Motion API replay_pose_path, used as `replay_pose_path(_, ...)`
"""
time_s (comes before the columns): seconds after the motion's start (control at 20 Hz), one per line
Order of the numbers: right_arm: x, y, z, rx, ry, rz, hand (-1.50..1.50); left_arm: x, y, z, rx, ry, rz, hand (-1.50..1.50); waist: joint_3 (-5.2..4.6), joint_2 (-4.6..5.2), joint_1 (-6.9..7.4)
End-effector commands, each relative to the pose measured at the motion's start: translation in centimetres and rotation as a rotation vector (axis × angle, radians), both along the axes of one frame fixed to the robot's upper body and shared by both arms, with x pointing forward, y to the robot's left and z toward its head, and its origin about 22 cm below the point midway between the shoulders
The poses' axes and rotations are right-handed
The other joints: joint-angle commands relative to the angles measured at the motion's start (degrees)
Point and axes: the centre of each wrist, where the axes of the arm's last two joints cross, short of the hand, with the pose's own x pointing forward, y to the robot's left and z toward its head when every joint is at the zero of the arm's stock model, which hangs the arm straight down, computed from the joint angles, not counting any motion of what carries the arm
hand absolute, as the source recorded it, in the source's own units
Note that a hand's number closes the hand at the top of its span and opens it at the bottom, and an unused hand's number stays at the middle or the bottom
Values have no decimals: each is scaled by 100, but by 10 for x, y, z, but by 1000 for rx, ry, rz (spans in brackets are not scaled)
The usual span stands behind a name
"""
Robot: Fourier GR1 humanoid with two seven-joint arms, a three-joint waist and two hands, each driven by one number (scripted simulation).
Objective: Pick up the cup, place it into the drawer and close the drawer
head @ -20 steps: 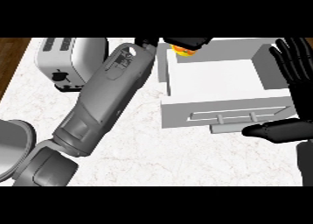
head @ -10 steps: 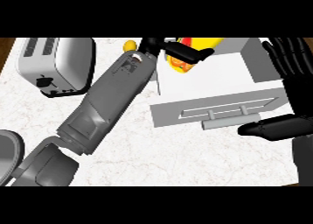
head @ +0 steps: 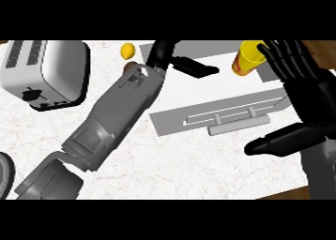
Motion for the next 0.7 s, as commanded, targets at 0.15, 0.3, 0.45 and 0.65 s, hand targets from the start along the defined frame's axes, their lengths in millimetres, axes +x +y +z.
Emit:
replay_pose_path(0.15,2,24,0,-38,11,345,150,-2,-7,18,-246,-83,-67,-150,-5,11,-57)
replay_pose_path(0.3,-1,29,-8,-159,106,419,150,-4,-3,10,-312,-114,-31,-150,-12,-64,121)
replay_pose_path(0.45,-8,21,-14,-404,158,448,150,-1,-5,19,-342,-128,18,-150,-10,-117,299)
replay_pose_path(0.65,-20,16,-25,-585,200,372,-150,1,-3,15,-330,-132,37,-150,-4,-176,562)
